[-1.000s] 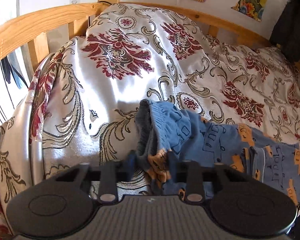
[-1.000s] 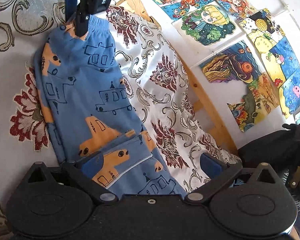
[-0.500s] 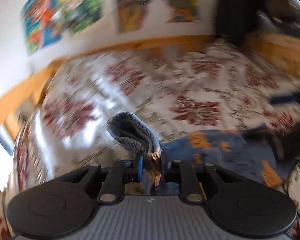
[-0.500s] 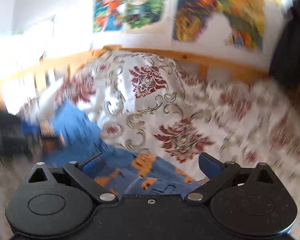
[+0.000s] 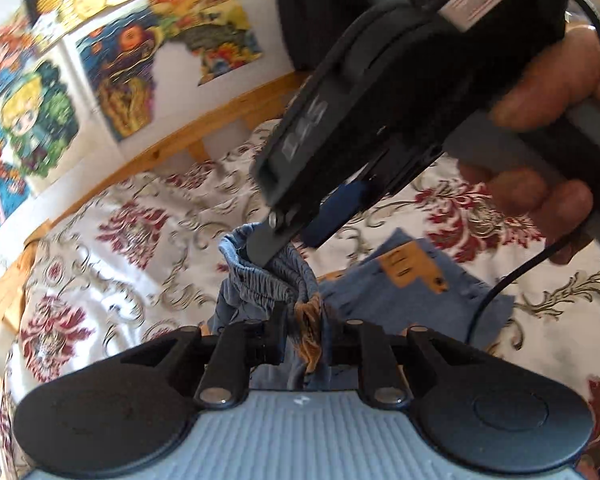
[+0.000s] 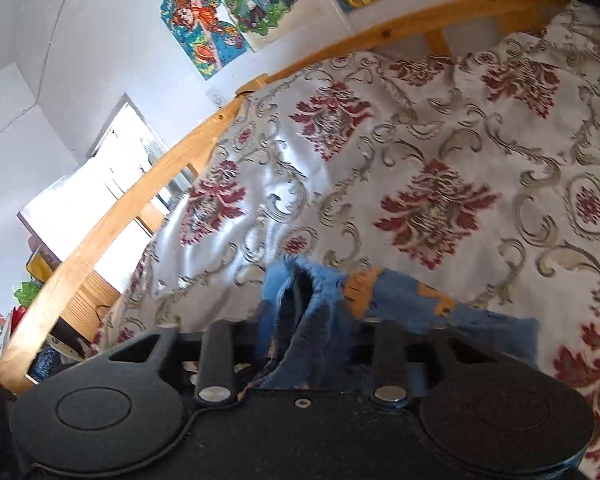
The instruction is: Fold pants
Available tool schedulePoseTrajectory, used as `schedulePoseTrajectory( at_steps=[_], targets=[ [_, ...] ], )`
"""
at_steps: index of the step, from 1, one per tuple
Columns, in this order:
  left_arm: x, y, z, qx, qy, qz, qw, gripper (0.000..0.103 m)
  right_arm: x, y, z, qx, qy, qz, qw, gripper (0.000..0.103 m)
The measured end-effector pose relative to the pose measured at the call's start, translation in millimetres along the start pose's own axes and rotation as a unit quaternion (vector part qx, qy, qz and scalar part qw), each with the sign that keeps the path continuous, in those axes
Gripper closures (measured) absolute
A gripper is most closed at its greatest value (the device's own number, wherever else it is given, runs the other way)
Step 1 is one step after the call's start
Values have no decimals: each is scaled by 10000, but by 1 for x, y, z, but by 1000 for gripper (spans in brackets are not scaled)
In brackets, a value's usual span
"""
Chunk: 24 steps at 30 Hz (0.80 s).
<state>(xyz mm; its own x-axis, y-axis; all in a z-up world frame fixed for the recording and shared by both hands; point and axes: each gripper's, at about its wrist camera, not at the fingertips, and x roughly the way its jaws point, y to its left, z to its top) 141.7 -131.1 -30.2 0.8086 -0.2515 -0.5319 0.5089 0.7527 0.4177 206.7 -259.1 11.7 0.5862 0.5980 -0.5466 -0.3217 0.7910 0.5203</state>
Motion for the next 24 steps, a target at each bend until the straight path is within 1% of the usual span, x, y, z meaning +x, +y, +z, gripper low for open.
schedulePoseTrajectory(
  at_steps=[1, 4, 7, 11, 13, 16, 20, 24],
  targets=[
    [0, -6, 2, -17, 24, -145, 9999, 84, -5, -5, -3, 62, -54, -28, 10000, 93],
    [-2, -24, 10, 64, 5, -195, 9998, 84, -23, -22, -13, 155, -195, -150, 9996, 95],
    [-1, -43, 16, 157, -15, -307, 9994, 84, -36, -40, -24, 232, -201, -423, 9986, 96],
    [8, -72, 18, 295, 81, -488, 9983, 84, -37, -69, -46, 440, -214, -679, 9965, 96],
    [16, -83, 17, 324, 177, -559, 9978, 84, -35, -80, -54, 585, -149, -745, 9954, 96],
    [27, -96, 17, 317, 325, -597, 9972, 84, -35, -86, -56, 493, -104, -855, 9951, 96],
    [33, -104, 20, 268, 331, -561, 9975, 84, -39, -89, -53, 484, -167, -955, 9941, 96],
    [37, -107, 25, 88, 350, -654, 9972, 83, -43, -94, -55, 584, -174, -1080, 9923, 96]
  ],
)
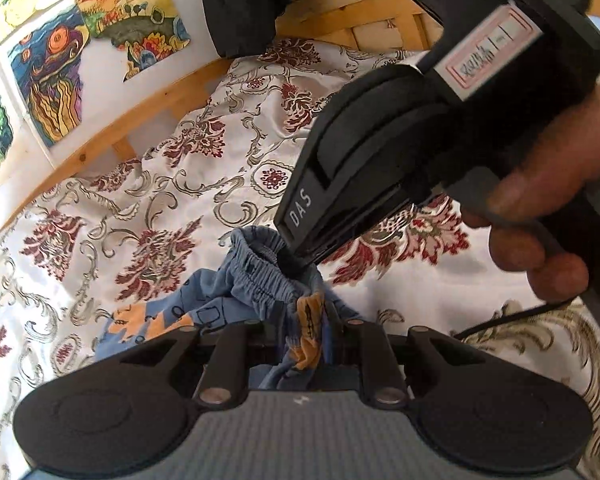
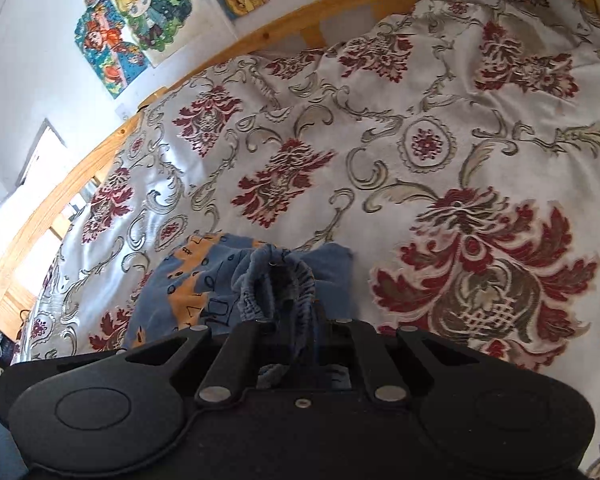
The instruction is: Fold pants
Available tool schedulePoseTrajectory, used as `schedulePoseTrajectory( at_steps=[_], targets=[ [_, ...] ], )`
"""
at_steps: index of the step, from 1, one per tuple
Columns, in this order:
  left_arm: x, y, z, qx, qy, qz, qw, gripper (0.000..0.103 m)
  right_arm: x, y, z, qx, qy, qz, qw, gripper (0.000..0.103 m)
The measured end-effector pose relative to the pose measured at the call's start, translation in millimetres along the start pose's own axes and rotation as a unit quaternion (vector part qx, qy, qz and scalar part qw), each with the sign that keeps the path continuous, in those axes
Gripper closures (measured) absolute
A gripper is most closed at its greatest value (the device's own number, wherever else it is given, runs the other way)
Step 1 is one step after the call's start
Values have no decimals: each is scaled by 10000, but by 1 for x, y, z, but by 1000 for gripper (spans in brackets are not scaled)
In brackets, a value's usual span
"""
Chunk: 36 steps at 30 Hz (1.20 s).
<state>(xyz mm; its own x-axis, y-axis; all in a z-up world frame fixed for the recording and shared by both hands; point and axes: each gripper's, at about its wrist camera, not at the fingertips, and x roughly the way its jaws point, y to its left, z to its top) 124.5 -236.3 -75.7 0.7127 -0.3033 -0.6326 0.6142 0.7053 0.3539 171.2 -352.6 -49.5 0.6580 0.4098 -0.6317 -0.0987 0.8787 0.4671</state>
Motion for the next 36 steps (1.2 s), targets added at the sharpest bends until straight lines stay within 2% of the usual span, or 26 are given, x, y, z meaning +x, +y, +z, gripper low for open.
schedulePoseTrajectory(
  at_steps=[5, 7, 8, 9, 11, 13, 15, 18, 19, 21, 26, 31, 36],
  targets=[
    [1, -1, -1, -162, -29, -229, 9996, 80, 6, -9, -7, 79, 164, -221, 9996, 95],
    [3, 4, -5, -278, 43, -439, 9986, 74, 9, -11, -11, 62, 246, -309, 9992, 90],
    [3, 8, -7, -371, 76, -559, 9977, 72, 10, -9, -12, 8, 265, -373, 9990, 83],
    [2, 12, -9, -491, 86, -675, 9965, 66, 10, -8, -14, -54, 268, -439, 9987, 76],
    [-4, 23, -13, -738, 74, -896, 9932, 62, 7, -5, -17, -112, 247, -542, 9982, 73],
    [-10, 31, -15, -878, 116, -1004, 9910, 51, 3, -2, -20, -77, 206, -633, 9978, 67],
    [-16, 41, -17, -1081, 160, -1091, 9880, 44, -4, 1, -22, -38, 134, -686, 9975, 49],
    [-27, 59, -19, -1418, 222, -1174, 9827, 31, -14, 7, -24, -30, -2, -790, 9969, 35],
    [-31, 65, -19, -1520, 222, -1160, 9813, 26, -18, 9, -26, 31, -75, -831, 9965, 31],
    [-40, 78, -20, -1711, 217, -1110, 9787, 18, -27, 12, -30, 151, -223, -907, 9955, 17],
    [-57, 112, -26, -2134, 221, -925, 9723, 2, -48, 26, -44, 255, -607, -1113, 9916, 1],
    [-62, 149, -39, -2534, 467, -735, 9634, 0, -55, 51, -59, 34, -860, -1490, 9851, 1],
    [-58, 185, -63, -2818, 789, -407, 9554, 0, -55, 79, -76, -397, -918, -1887, 9769, 1]
  ],
)
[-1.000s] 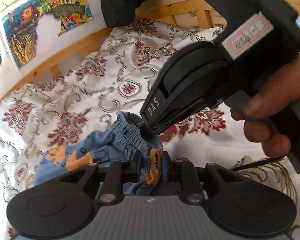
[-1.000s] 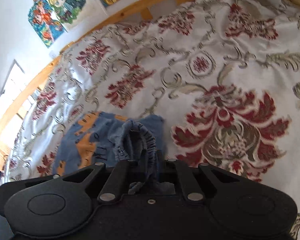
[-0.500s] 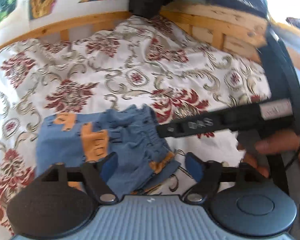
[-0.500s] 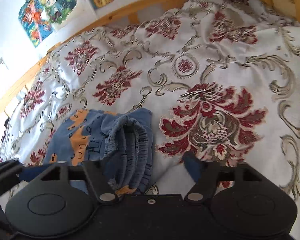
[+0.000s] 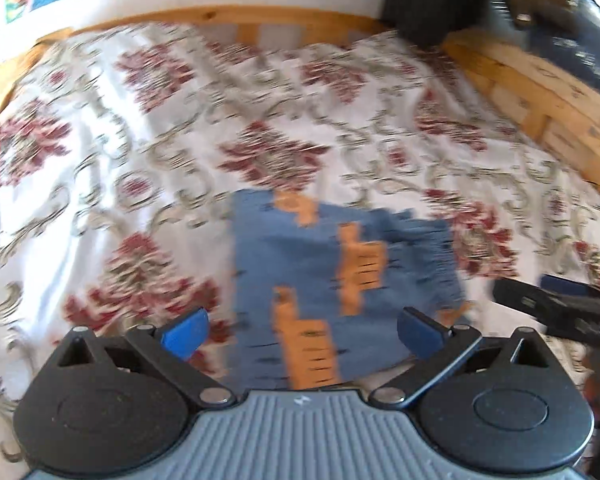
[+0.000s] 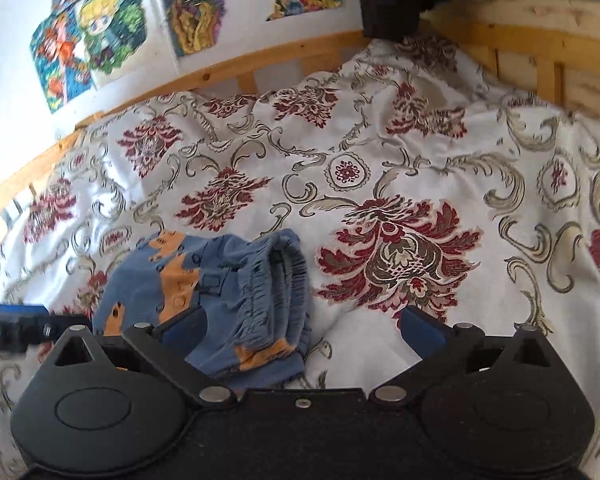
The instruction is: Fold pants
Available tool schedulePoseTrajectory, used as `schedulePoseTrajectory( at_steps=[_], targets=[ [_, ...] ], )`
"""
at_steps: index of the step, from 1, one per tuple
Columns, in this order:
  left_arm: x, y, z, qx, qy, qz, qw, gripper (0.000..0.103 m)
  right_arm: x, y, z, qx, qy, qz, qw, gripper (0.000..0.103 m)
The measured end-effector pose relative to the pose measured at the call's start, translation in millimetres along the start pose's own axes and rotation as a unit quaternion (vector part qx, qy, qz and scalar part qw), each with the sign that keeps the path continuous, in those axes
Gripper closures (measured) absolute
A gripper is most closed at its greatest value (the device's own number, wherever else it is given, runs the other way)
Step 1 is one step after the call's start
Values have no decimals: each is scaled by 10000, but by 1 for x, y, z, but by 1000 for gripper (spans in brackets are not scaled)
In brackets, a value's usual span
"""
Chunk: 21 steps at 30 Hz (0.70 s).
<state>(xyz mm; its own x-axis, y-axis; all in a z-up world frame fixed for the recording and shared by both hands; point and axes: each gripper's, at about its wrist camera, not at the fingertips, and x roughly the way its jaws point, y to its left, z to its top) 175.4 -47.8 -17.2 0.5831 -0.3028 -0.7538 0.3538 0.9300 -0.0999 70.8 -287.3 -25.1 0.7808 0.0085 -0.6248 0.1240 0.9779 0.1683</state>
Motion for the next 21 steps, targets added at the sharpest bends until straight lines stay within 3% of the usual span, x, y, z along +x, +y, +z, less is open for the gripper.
schedulePoseTrajectory(
  at_steps=[5, 9, 11, 15, 19, 21],
  targets=[
    [18, 36, -13, -383, -16, 192, 9991, 0, 0, 28, -18, -685, -341, -877, 9932, 1],
    [42, 48, -17, -780, 184, 324, 9963, 0, 19, 40, -18, -1147, -702, -1093, 9849, 1],
    [51, 48, -18, -754, 262, 273, 9964, 0, 36, 42, -17, -1270, -589, -1097, 9841, 1],
    [62, 47, -29, -498, 315, 468, 9972, 0, 68, 37, -25, -1584, 183, -1410, 9771, 1],
    [62, 44, -35, -341, 335, 565, 9973, 0, 60, 31, -24, -1447, 284, -1333, 9800, 1],
    [58, 43, -36, -274, 354, 611, 9971, 0, 42, 32, -21, -1305, 33, -1199, 9842, 1]
  ],
)
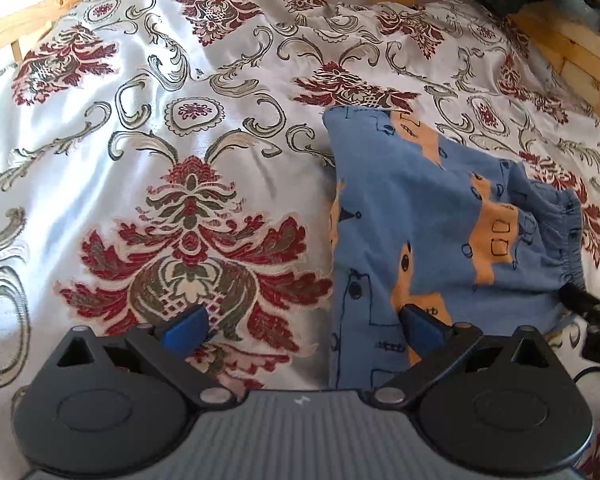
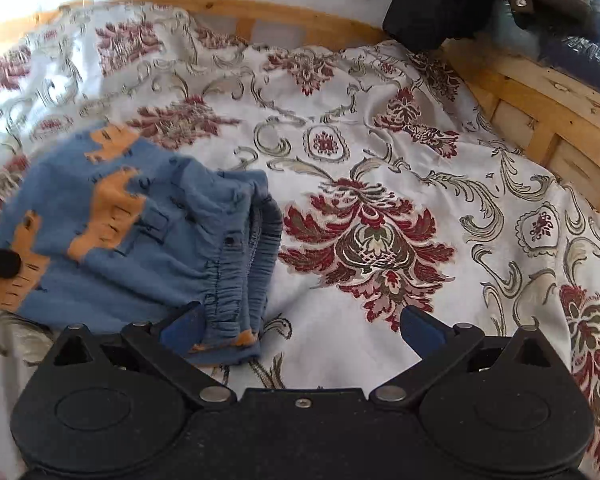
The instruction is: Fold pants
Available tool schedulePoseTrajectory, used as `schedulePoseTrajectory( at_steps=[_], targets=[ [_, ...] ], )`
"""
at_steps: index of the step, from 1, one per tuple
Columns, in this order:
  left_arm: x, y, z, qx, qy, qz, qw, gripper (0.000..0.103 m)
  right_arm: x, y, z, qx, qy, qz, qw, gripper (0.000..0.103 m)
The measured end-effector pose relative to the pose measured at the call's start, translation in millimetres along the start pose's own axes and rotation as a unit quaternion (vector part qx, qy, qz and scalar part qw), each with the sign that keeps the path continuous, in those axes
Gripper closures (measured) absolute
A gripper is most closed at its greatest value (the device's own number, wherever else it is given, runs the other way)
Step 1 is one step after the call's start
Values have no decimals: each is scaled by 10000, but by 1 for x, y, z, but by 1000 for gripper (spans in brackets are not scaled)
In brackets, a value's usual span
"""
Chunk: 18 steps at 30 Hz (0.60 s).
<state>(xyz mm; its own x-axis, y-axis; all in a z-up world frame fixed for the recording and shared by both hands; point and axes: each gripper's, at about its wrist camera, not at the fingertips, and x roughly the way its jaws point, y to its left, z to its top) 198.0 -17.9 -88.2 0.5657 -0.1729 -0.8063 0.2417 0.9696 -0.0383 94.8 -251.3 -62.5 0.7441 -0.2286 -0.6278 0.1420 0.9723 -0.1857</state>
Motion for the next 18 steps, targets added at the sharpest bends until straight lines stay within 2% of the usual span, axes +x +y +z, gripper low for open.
schedulePoseTrajectory(
  at_steps=[2, 3, 5, 8, 10, 12, 15, 18],
  targets=[
    [-10, 2, 3, -24, -24, 87, 10000, 0, -17, 0, 5, -168, -570, -101, 9982, 1],
    [-17, 3, 5, -48, -158, 125, 9998, 0, -22, 3, 9, -340, -860, -134, 9956, 1],
    [-31, 1, 10, -2, -706, 262, 9972, 0, -19, 14, 18, -804, -1282, -208, 9883, 1],
    [-32, -13, 31, 633, -1243, 417, 9893, 0, 3, 33, 27, -1528, -1628, -358, 9741, 1],
    [-21, -24, 49, 1146, -1501, 595, 9802, 0, 22, 40, 31, -1748, -1665, -591, 9686, 1],
    [-4, -30, 62, 1337, -1620, 754, 9748, 0, 40, 43, 31, -1818, -1644, -750, 9666, 1],
    [36, -32, 73, 1346, -1380, 839, 9776, 0, 70, 46, 23, -2199, -1386, -983, 9606, 1],
    [62, -26, 63, 1233, -1456, 1025, 9763, 0, 85, 44, 16, -2201, -1352, -1008, 9608, 1]
  ],
)
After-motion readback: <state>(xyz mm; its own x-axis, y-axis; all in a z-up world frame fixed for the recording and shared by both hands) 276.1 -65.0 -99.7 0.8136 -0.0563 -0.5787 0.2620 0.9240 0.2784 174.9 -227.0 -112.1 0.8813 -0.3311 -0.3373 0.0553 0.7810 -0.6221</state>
